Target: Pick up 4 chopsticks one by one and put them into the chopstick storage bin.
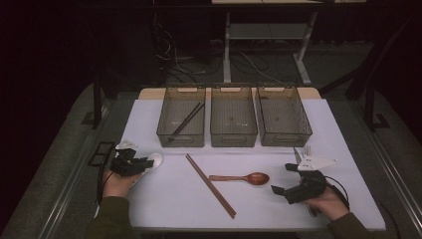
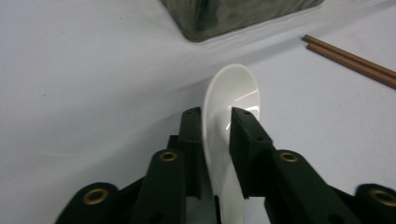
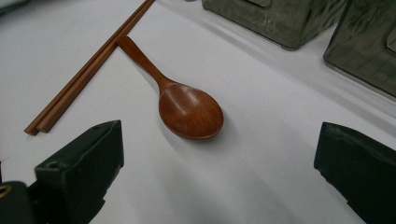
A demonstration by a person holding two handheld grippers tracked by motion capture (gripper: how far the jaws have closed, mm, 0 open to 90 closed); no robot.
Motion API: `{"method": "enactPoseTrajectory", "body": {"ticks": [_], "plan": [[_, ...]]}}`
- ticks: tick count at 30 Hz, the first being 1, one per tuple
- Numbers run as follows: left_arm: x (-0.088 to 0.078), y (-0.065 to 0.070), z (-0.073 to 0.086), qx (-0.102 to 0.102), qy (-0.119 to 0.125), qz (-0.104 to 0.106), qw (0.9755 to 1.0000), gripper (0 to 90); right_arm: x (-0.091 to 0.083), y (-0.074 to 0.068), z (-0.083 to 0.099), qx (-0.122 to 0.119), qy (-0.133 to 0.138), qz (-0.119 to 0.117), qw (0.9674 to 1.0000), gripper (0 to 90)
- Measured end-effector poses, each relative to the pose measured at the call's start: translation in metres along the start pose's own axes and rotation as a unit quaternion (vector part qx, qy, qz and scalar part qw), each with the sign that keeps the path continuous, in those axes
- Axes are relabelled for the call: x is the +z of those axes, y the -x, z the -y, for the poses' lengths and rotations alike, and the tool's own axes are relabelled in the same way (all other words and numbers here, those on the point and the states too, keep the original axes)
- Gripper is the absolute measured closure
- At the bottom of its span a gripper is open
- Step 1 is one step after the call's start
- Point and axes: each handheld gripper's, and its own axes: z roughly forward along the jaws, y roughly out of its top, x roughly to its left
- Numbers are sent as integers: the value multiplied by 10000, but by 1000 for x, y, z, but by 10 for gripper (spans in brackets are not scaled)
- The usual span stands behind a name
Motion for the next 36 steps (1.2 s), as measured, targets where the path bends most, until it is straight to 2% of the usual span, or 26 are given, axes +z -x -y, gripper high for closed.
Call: {"method": "enactPoseTrajectory", "body": {"ticks": [3, 8, 10, 13, 17, 21, 22, 24, 30, 36], "plan": [[-1, 0, 0, -42, 64, -52, 10000, 605, 0, 0, 0, 3, 5, -1, 10000, 13], [-7, 3, -2, -20, 229, -327, 9992, 340, 0, 0, 0, 6, 37, 0, 10000, 13], [-10, 8, -5, 56, 294, -360, 9989, 296, 0, 0, 0, 5, 35, -3, 10000, 13], [-11, 18, -10, 206, 363, -268, 9988, 290, 0, 0, 0, 3, 15, -1, 10000, 14], [-8, 30, -17, 345, 434, -18, 9985, 360, 0, 0, 0, -9, 14, 0, 10000, 14], [-3, 47, -24, 557, 490, 266, 9969, 518, 0, 0, 0, -3, 5, 0, 10000, 14], [-2, 50, -27, 669, 426, 337, 9963, 569, 0, 0, 0, -1, 3, -1, 10000, 13], [4, 59, -33, 745, 392, 470, 9953, 665, 0, 0, 0, 2, 0, 3, 10000, 14], [27, 75, -50, 977, 189, 716, 9925, 867, 0, 0, 0, 1, 1, 6, 10000, 13], [51, 85, -63, 1075, 32, 788, 9911, 888, 0, 0, 0, 5, 6, 3, 10000, 13]]}}
